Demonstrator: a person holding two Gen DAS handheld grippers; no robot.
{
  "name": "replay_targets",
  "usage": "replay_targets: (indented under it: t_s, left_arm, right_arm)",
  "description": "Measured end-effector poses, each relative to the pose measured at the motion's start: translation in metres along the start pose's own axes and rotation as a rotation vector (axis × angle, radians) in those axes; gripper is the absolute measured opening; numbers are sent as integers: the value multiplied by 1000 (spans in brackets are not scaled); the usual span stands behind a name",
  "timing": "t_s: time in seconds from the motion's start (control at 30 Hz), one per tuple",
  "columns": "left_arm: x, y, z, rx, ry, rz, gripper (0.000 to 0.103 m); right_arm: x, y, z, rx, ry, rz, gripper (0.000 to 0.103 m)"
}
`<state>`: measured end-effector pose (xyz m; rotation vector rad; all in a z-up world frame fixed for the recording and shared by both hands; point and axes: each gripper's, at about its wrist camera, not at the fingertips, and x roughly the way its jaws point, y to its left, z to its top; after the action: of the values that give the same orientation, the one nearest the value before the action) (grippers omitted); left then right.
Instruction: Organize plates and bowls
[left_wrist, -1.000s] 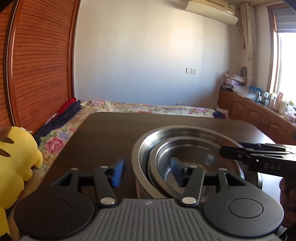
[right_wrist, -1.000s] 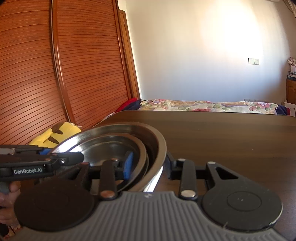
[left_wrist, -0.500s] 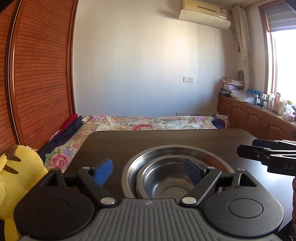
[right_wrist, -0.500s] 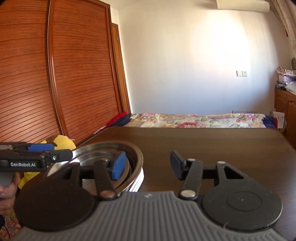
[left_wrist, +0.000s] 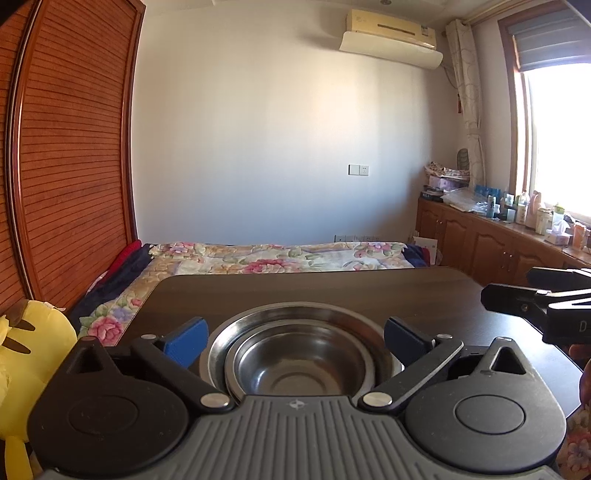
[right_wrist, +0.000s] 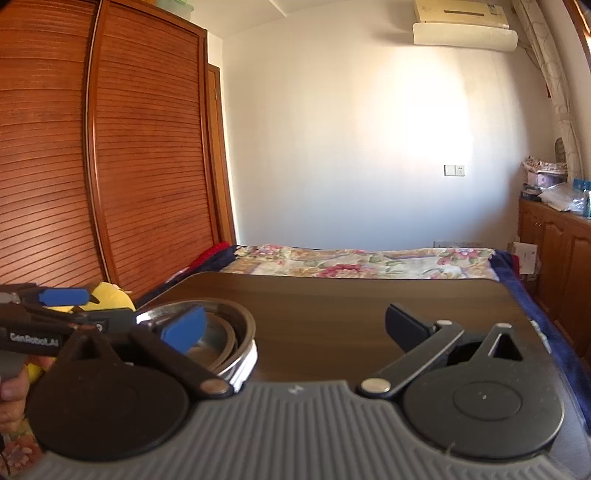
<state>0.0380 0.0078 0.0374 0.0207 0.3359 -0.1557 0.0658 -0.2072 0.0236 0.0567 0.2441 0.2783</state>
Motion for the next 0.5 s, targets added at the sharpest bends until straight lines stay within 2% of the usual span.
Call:
replay_targets:
  t_s: [0.17, 0.37, 0.5]
  left_arm:
    - [-8, -8, 1, 24, 4, 18, 103]
    - [-12, -13, -1, 23, 32, 33, 103]
    - [-18, -15, 1, 30, 24, 34, 103]
  right_arm:
    - [-12, -3, 4, -1, -5, -65, 103]
    - [-29, -6, 3, 30, -33, -112, 103]
    - [-36, -5, 4, 34, -41, -131, 103]
